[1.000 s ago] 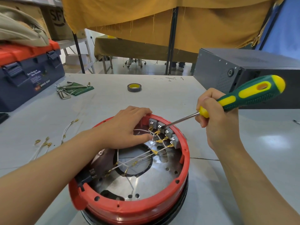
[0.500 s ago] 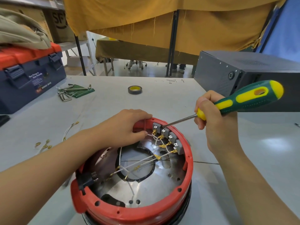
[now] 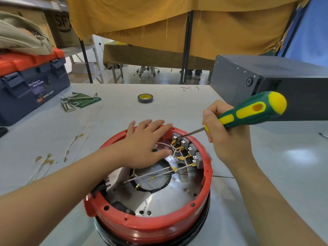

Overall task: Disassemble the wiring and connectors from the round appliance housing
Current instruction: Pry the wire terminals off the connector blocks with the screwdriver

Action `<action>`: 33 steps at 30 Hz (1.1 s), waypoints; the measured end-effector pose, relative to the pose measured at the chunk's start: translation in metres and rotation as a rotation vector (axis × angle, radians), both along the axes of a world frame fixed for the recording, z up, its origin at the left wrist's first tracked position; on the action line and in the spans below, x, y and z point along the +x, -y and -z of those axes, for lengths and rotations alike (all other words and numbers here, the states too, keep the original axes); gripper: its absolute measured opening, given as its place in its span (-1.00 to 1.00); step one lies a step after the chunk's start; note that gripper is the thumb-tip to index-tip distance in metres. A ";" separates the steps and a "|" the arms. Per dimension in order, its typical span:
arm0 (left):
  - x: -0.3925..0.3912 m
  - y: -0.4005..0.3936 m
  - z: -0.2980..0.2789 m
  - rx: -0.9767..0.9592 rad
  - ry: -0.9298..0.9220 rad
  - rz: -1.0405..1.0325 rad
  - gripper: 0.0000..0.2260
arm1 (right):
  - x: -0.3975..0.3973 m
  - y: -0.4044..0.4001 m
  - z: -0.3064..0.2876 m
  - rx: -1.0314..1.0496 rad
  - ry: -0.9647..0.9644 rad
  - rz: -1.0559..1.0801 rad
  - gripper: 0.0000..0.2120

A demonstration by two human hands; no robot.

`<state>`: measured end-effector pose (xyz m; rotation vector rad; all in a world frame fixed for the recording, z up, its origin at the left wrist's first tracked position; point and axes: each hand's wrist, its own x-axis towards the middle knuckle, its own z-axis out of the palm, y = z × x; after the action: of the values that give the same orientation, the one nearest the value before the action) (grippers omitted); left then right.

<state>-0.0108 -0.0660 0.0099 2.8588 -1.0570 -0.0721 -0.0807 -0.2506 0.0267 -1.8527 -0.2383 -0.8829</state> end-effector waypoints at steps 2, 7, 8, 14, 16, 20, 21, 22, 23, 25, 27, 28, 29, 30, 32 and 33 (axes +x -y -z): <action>0.002 -0.001 -0.001 -0.023 0.004 0.032 -0.38 | 0.000 0.001 0.000 -0.005 0.009 -0.002 -0.78; 0.003 -0.001 0.003 -0.060 0.038 0.063 -0.36 | -0.004 0.000 0.000 -0.098 0.045 0.004 -0.77; 0.003 -0.001 0.004 -0.067 0.054 0.062 -0.36 | -0.004 -0.001 0.000 -0.120 0.049 0.005 -0.77; 0.005 -0.001 0.005 -0.135 0.099 0.086 -0.38 | -0.005 0.002 -0.004 -0.136 0.020 -0.082 -0.78; 0.005 0.000 0.003 -0.161 0.086 0.099 -0.38 | -0.004 0.005 -0.005 -0.084 0.002 -0.102 -0.77; 0.004 -0.002 -0.001 -0.234 0.067 0.118 -0.40 | 0.002 0.012 -0.004 0.095 -0.046 -0.105 -0.77; 0.003 -0.002 -0.002 -0.270 0.061 0.119 -0.43 | 0.002 0.013 -0.003 0.134 -0.054 -0.105 -0.78; 0.002 -0.002 -0.003 -0.305 0.051 0.119 -0.47 | 0.003 0.013 -0.003 0.157 -0.057 -0.105 -0.79; 0.002 -0.003 -0.004 -0.334 0.036 0.116 -0.52 | 0.003 0.014 -0.002 0.165 -0.058 -0.105 -0.79; 0.001 -0.003 -0.006 -0.363 0.008 0.110 -0.61 | 0.004 0.014 -0.002 0.174 -0.057 -0.109 -0.79; 0.001 -0.003 -0.006 -0.363 -0.001 0.115 -0.71 | 0.005 0.015 -0.001 0.190 -0.058 -0.114 -0.78; 0.001 -0.003 -0.007 -0.351 -0.003 0.118 -0.74 | 0.006 0.015 0.000 0.198 -0.057 -0.115 -0.78; 0.001 -0.002 -0.007 -0.337 -0.007 0.119 -0.78 | 0.006 0.016 0.000 0.206 -0.057 -0.118 -0.77; 0.001 -0.002 -0.007 -0.323 -0.015 0.118 -0.82 | 0.007 0.016 0.000 0.213 -0.058 -0.121 -0.75; 0.001 -0.001 -0.008 -0.304 -0.033 0.109 -0.90 | 0.008 0.018 0.001 0.229 -0.065 -0.122 -0.73; 0.001 -0.001 -0.009 -0.300 -0.037 0.103 -0.92 | 0.009 0.018 0.002 0.239 -0.069 -0.119 -0.72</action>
<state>-0.0101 -0.0653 0.0185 2.5271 -1.1034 0.0243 -0.0716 -0.2688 0.0251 -1.6263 -0.1892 -0.7304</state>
